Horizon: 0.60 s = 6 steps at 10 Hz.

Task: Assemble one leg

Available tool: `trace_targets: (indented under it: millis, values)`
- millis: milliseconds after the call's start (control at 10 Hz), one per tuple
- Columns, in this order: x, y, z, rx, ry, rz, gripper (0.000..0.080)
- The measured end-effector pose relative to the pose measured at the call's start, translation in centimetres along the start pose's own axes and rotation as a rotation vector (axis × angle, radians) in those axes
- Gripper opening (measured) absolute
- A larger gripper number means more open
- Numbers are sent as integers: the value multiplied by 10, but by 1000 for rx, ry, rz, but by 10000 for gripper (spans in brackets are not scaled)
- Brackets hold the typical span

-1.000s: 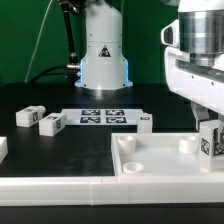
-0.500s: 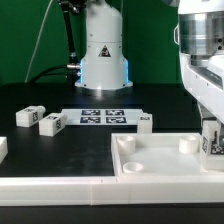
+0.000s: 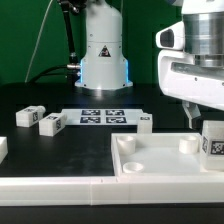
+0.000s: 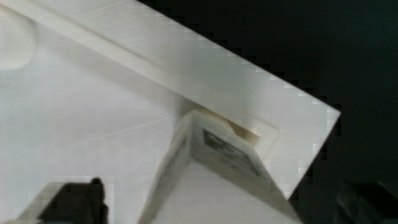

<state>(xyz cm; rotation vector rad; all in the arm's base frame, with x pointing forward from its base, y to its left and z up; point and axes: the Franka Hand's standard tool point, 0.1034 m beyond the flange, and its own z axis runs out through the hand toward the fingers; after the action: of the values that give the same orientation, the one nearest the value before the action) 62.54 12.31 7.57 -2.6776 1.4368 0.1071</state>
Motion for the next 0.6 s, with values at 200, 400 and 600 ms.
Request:
trace_targets:
  millis: [200,400,600]
  values:
    - [-4,0,2,-22,13,-254,649]
    - [-5,1,2,-49,26,-464,649]
    - [-4,1,1,-72,30,-665,649]
